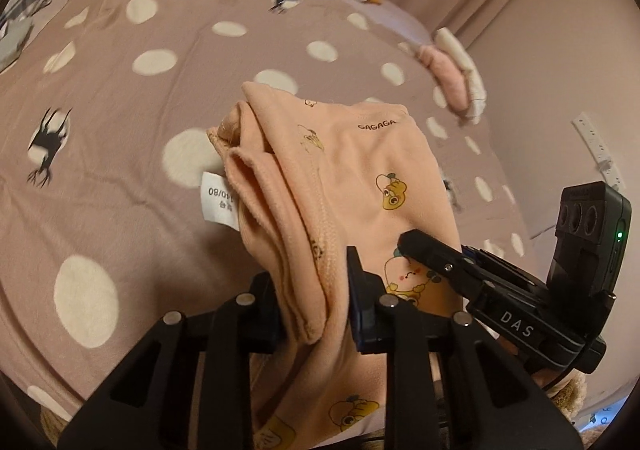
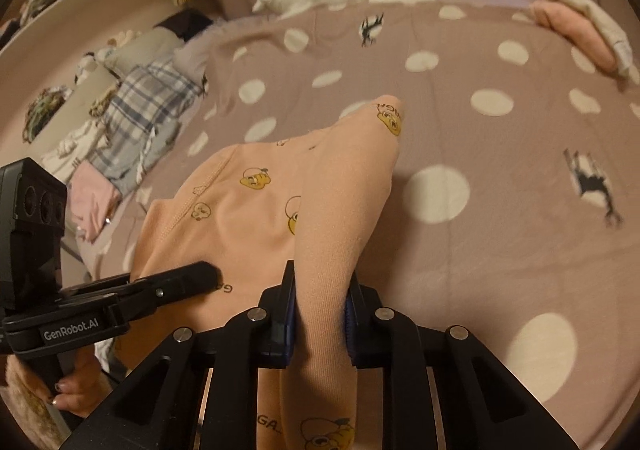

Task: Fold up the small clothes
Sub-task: 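Lift and fold the end over with the left tool while the right tool grasps it too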

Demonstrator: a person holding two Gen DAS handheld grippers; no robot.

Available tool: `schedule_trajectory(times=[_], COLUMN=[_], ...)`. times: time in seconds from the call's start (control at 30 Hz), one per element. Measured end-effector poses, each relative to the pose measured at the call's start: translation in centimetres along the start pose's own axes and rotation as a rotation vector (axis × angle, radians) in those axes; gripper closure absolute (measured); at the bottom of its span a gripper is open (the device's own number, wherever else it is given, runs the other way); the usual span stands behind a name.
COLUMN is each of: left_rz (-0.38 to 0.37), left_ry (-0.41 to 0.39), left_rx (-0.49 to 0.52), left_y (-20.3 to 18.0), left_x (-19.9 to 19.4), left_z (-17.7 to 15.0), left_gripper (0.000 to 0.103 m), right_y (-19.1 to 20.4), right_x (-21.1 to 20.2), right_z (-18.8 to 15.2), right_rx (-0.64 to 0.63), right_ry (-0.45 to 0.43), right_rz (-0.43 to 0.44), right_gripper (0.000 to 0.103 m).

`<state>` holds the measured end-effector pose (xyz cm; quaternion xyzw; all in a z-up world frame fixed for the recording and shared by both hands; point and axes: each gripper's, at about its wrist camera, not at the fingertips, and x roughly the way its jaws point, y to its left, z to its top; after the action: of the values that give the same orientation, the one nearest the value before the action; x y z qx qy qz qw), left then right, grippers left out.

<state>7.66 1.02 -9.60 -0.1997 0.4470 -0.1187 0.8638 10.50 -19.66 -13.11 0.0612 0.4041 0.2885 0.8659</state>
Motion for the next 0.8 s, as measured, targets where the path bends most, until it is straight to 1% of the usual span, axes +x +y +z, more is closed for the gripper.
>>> schedule_trajectory(times=[0.13, 0.37, 0.6, 0.8], left_rz=[-0.026, -0.037, -0.006, 0.024], left_ry=[-0.013, -0.006, 0.041, 0.118], left_rx=[0.024, 0.057, 0.056, 0.023], left_y=[-2.1, -4.9, -5.3, -4.3], left_x=[0.6, 3.4, 7.5, 10.7], left_z=[0.6, 1.0, 0.8, 0.3], left_gripper=[0.078, 0.078, 0.078, 0.078], right_y=[-0.9, -3.6, -6.9, -8.4], right_x=[-1.5, -2.3, -0.7, 1.6], right_z=[0.7, 1.0, 0.2, -0.8], right_rx=[-0.003, 0.021, 0.092, 0.136], right_ry=[-0.039, -0.059, -0.022, 0.041], right_rz=[-0.027, -0.087, -0.108, -0.128], right_gripper=[0.082, 0.082, 0.082, 0.082])
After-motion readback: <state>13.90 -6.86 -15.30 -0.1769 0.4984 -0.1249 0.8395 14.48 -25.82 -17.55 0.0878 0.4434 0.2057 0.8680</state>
